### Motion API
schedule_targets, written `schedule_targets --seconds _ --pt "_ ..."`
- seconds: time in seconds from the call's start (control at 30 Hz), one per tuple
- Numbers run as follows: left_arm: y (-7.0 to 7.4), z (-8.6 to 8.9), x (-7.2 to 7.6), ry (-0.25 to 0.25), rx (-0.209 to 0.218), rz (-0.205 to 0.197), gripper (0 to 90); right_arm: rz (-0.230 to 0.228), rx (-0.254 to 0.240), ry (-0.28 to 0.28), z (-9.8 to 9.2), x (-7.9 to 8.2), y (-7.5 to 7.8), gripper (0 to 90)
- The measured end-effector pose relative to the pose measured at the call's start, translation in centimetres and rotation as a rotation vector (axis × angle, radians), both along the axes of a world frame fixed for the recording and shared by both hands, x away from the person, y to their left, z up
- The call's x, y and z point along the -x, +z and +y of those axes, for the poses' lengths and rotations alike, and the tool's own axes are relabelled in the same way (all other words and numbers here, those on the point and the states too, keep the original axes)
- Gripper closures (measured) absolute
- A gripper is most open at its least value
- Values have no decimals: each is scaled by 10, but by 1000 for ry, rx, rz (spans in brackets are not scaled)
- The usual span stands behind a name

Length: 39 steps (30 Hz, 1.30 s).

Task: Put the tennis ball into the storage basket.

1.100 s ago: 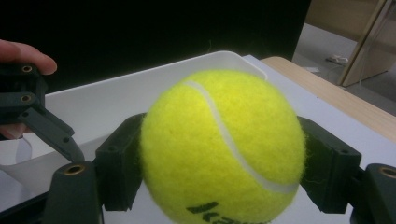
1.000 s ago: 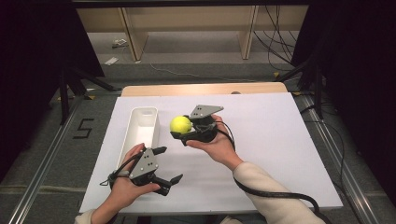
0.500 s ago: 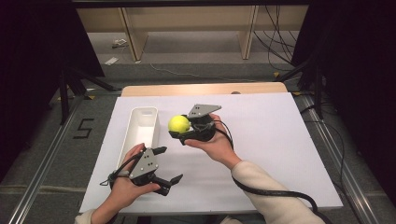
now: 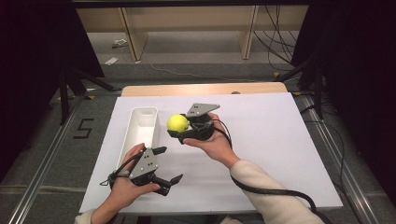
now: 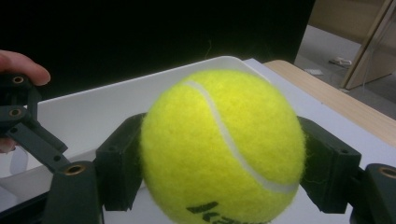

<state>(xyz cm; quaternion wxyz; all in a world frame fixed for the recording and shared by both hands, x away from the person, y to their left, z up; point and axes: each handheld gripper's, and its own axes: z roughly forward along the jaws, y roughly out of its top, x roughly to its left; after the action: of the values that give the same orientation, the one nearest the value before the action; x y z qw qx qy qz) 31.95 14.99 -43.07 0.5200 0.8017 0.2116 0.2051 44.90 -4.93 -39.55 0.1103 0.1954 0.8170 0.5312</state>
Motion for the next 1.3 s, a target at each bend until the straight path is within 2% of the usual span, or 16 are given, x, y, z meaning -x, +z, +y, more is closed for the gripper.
schedule_targets --seconds 0.3,0.33,0.4,0.5,0.6,1.07,1.1,1.3 --pt "0 0 0 -1 0 0 0 -6 -1 4 3 -1 0 263" --pt "3 3 -3 60 -46 -85 0 -4 -2 3 4 -1 0 263" --pt "4 4 -7 -27 -75 -108 0 -3 -2 5 4 -1 1 263" --pt "4 4 -7 -16 -73 -108 0 -7 -2 7 5 -2 1 263" --pt "4 4 -8 -26 -80 -115 0 -3 -3 9 6 -1 2 263" --pt "3 3 -6 -20 -65 -93 0 -7 -5 14 10 -3 1 264" --pt "0 -1 0 -9 2 7 0 -3 -4 14 10 -3 1 263" --pt "0 -1 1 -10 1 6 0 -4 -4 19 12 -4 1 263"
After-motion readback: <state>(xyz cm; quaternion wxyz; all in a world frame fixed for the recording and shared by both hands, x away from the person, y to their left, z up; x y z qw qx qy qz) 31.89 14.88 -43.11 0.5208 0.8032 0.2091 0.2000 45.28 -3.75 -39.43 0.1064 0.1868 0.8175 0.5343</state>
